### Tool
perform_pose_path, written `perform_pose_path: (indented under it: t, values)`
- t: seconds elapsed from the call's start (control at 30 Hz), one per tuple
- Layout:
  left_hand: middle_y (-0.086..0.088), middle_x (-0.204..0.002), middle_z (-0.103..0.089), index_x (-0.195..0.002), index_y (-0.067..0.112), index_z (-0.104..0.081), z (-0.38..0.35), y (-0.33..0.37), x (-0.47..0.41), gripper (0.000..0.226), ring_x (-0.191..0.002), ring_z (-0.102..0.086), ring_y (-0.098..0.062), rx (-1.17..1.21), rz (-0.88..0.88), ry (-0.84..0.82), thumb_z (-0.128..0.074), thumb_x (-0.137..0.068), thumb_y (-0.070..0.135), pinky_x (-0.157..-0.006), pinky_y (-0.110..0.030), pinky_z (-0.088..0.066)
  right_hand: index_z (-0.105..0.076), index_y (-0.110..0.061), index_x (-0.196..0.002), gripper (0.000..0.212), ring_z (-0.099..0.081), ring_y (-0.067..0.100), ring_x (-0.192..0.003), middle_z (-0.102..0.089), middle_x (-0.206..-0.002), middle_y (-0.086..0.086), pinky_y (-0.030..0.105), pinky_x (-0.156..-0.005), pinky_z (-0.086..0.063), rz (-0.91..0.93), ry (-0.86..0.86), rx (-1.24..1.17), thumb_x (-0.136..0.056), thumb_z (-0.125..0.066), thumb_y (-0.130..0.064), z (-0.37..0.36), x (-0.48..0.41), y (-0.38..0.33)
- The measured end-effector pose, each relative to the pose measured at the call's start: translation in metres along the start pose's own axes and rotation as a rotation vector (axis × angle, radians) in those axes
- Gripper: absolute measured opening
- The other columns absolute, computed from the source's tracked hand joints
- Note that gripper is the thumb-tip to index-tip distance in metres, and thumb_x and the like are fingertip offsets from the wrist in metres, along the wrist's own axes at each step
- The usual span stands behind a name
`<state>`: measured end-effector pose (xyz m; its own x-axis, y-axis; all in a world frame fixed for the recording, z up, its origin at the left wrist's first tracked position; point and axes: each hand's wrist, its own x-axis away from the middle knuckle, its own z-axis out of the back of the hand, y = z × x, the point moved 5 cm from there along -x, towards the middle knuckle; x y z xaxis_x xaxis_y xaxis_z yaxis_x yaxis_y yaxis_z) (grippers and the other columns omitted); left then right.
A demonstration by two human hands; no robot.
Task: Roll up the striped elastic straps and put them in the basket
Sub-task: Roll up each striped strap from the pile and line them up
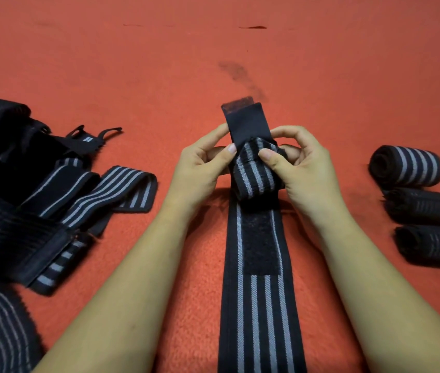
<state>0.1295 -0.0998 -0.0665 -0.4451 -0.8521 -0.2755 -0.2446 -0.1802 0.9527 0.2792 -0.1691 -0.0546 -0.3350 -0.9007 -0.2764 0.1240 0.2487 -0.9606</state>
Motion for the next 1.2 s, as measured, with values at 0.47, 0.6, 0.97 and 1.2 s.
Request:
perform_pose_path:
  t: [0.47,0.6,0.97,1.2]
  values:
    - [0.001,-0.083,-0.075,-0.095,0.019,-0.061,0.002,0.011,0.005,0.014,-0.074,-0.069,-0.010,-0.008,-0.002,0.046,-0.054,-0.101,0.009,-0.071,-0.027,-0.056,-0.065,-0.015,-0.106,0.019,-0.070,0.018,-0.084,-0.077,-0.094,0.009,0.036,-0.080,-0.056,-0.019,-0.007,-0.021,-0.090,-0.070,-0.005,-0.006,0.002,-0.001]
    - [-0.002,-0.078,-0.074,-0.097,0.018,-0.061,-0.002,0.013,0.007,0.012,-0.072,-0.069,-0.012,-0.007,-0.019,0.030,-0.054,-0.101,0.008,-0.069,-0.026,-0.055,-0.066,-0.014,-0.105,0.018,-0.070,0.017,-0.083,-0.077,-0.095,0.009,0.035,-0.079,-0.056,-0.027,0.006,-0.022,-0.090,-0.069,-0.005,-0.005,0.002,-0.001]
    - [-0.012,-0.080,-0.062,-0.092,0.020,-0.059,0.001,0.018,0.006,0.007,-0.073,-0.057,-0.023,-0.129,-0.131,0.141,-0.060,-0.099,0.021,-0.058,-0.048,-0.049,-0.072,-0.024,-0.092,0.014,-0.068,0.008,-0.079,-0.076,-0.088,-0.001,0.031,-0.078,-0.055,0.023,0.030,0.197,-0.082,-0.081,-0.021,-0.010,0.007,-0.003]
    - [0.011,-0.073,-0.047,-0.093,0.013,-0.052,0.006,0.030,0.008,0.015,-0.068,-0.045,-0.004,-0.364,-0.320,0.313,-0.048,-0.105,0.022,-0.066,-0.032,-0.041,-0.053,-0.011,-0.077,0.035,-0.042,0.004,-0.060,-0.046,-0.064,-0.009,0.028,-0.060,-0.038,0.163,-0.112,0.509,-0.100,-0.053,-0.038,-0.032,0.012,-0.004]
